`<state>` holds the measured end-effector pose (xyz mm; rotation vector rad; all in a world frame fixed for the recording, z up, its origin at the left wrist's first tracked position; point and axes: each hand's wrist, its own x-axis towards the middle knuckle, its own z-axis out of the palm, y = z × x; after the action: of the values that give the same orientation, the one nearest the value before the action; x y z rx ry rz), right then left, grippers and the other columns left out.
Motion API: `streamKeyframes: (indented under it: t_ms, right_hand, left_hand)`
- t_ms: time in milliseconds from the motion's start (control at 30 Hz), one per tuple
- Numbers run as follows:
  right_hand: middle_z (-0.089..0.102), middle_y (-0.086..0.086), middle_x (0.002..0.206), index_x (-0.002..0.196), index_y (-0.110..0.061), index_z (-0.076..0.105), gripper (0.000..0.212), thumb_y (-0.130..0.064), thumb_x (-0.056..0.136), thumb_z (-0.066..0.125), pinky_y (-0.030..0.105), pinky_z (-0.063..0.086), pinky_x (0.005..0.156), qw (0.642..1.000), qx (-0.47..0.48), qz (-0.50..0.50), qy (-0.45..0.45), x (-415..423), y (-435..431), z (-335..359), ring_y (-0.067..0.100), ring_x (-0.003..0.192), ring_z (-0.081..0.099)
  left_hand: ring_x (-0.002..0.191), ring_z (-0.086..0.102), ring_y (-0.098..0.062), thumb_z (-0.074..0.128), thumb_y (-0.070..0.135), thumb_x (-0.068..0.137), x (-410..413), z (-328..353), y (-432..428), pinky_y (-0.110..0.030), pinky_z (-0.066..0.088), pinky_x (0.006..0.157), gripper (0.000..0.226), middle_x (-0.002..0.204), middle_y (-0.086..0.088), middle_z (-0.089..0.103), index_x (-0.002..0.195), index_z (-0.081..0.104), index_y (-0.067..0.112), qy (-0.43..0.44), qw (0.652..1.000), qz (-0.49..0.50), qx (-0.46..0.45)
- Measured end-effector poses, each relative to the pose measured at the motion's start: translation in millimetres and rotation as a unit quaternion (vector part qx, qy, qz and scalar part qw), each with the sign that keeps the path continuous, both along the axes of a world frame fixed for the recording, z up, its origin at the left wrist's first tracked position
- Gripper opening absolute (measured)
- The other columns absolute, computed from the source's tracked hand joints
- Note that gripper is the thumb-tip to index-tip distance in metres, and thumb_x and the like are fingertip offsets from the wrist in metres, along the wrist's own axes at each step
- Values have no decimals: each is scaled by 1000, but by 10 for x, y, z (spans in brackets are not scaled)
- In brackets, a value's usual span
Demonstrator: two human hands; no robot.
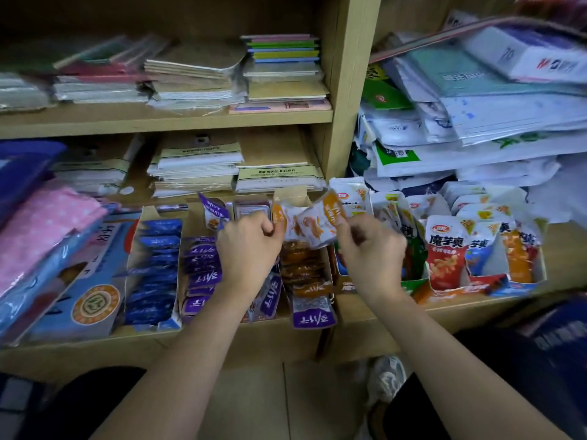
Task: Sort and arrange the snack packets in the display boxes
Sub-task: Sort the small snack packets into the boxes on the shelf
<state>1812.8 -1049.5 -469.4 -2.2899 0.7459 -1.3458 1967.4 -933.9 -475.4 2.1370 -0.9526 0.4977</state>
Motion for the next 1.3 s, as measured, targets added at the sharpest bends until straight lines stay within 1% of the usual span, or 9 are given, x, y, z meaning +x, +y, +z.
streamKeyframes:
  t_ms: [167, 267, 367, 467, 567, 700, 967, 1133, 1300]
  right_hand:
    - [55, -2, 59, 73, -12, 58, 22, -15, 92, 69, 15, 30, 44, 988, -11, 33, 149, 197, -37, -212, 13, 48, 50]
    - [64, 1, 69, 83, -14, 62, 14, -20, 95, 64, 24, 49, 51, 968, -2, 43, 247, 212, -34, -229, 18, 60, 64]
    - [71, 4, 83, 124, -17, 62, 29, -28, 97, 63, 36, 60, 63, 959, 12, 46, 279, 185, -8, -177, 21, 71, 70]
    - [71, 8, 90, 151, -14, 39, 57, -30, 101, 58, 40, 59, 66, 972, -2, 63, 227, 161, 3, -190, 23, 76, 68]
    - [71, 12, 95, 143, -7, 52, 43, -21, 103, 54, 42, 55, 73, 975, -70, 67, 200, 165, 11, -246, 31, 88, 62]
    - [74, 13, 93, 112, -8, 73, 25, -2, 88, 68, 45, 51, 74, 951, -142, 59, 267, 208, -49, -381, 38, 86, 56]
    - [55, -10, 142, 151, -31, 42, 51, -28, 102, 55, 45, 30, 98, 917, 34, 161, 364, 21, -160, -253, 19, 110, 29]
    - [53, -11, 143, 152, -35, 36, 80, -51, 84, 74, 37, 35, 95, 904, 41, 181, 385, -195, -187, -192, 16, 120, 35]
    - [69, -3, 117, 142, -27, 52, 70, -40, 79, 81, 46, 47, 92, 936, -29, 152, 316, -60, -181, -255, 21, 108, 49]
  left_hand:
    - [49, 55, -8, 71, 55, 87, 0, -53, 34, -24, 34, 43, 47, 52, 11, 55, 55, 56, 24, 156, 977, -49, 136]
    - [54, 57, 0, 69, 60, 86, -15, -12, 114, -20, 35, 47, 42, 56, 16, 59, 61, 64, 27, 137, 983, -57, 103]
    - [66, 59, 12, 75, 38, 88, 23, 61, 195, -16, 53, 66, 17, 74, 17, 68, 92, 80, 23, 125, 989, -79, 0]
    - [70, 63, 9, 79, 26, 87, 54, 16, 224, -19, 58, 75, 29, 89, 7, 76, 115, 76, 19, 116, 989, -89, -17]
    - [76, 71, -4, 80, 24, 85, 18, -21, 202, -33, 63, 77, 25, 92, 1, 79, 110, 78, 18, 101, 990, -102, -19]
    - [88, 65, -11, 79, 45, 83, 16, -77, 203, -29, 51, 67, 30, 95, 4, 75, 108, 79, 28, 72, 987, -112, 84]
    - [114, 58, -19, 77, 41, 85, 51, -134, 299, -40, 54, 89, 36, 124, 1, 66, 116, 71, 24, 55, 983, -149, 97]
    - [139, 36, -23, 61, 38, 98, 0, -142, 278, -50, 38, 111, 53, 146, 1, 54, 148, 50, 25, -14, 960, -205, 188]
    - [139, 32, -17, 55, 36, 101, -35, -83, 280, -50, 33, 110, 53, 142, 4, 58, 152, 45, 25, 41, 945, -235, 224]
